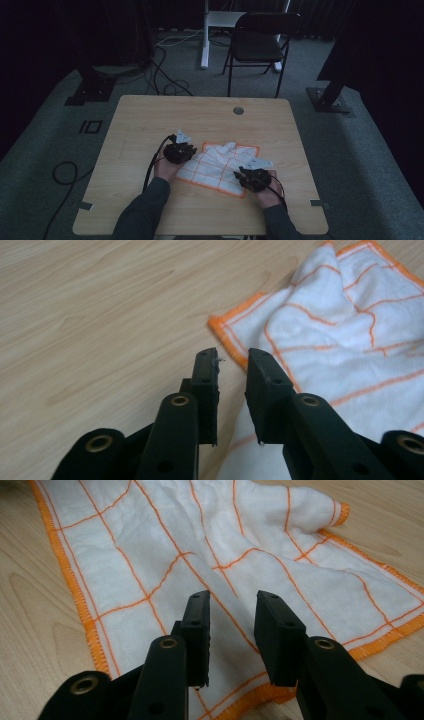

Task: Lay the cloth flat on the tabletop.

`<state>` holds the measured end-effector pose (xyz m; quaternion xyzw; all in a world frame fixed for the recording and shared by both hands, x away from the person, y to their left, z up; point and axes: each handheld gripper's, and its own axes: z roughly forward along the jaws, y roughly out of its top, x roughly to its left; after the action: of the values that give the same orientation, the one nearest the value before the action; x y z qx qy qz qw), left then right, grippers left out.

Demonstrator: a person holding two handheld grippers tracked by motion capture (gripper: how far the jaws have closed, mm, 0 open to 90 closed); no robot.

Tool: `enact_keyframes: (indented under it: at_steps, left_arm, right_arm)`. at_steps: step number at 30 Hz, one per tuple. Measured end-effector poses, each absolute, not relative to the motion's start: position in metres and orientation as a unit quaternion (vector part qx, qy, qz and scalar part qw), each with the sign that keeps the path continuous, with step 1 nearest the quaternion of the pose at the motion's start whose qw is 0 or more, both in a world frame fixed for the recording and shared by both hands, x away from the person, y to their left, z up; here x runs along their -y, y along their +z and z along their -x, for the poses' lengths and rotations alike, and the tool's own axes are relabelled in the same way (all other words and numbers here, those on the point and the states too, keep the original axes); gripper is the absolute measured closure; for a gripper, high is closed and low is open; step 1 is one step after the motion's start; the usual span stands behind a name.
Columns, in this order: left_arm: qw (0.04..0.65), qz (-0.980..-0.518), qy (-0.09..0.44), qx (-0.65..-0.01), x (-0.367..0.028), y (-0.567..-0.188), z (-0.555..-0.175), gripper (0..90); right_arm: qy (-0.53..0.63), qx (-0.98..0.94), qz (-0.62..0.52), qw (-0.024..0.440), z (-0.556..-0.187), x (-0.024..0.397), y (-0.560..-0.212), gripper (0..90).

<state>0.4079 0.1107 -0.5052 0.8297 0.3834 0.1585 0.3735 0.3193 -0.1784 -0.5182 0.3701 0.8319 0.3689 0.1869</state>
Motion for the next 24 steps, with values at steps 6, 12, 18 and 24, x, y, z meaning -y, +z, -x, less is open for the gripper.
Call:
enact_keyframes:
  at_steps: [6, 12, 18, 24]
  left_arm:
    - [0.365, -0.832, 0.156, -0.387, -0.100, -0.512, -0.422, 79.3]
    - [0.357, -0.834, 0.154, -0.391, -0.083, -0.521, -0.436, 80.0]
    - [0.345, -0.842, 0.154, -0.385, -0.072, -0.526, -0.441, 80.2]
    - [0.328, -0.850, 0.162, -0.378, -0.066, -0.534, -0.443, 80.5]
  right_arm:
    - [0.366, -0.831, -0.374, 0.189, -0.320, 0.178, -0.521, 66.6]
    - [0.363, -0.833, -0.375, 0.186, -0.320, 0.177, -0.523, 69.2]
    - [0.360, -0.833, -0.376, 0.186, -0.320, 0.177, -0.524, 65.8]
    - [0.357, -0.837, -0.372, 0.186, -0.321, 0.177, -0.526, 67.8]
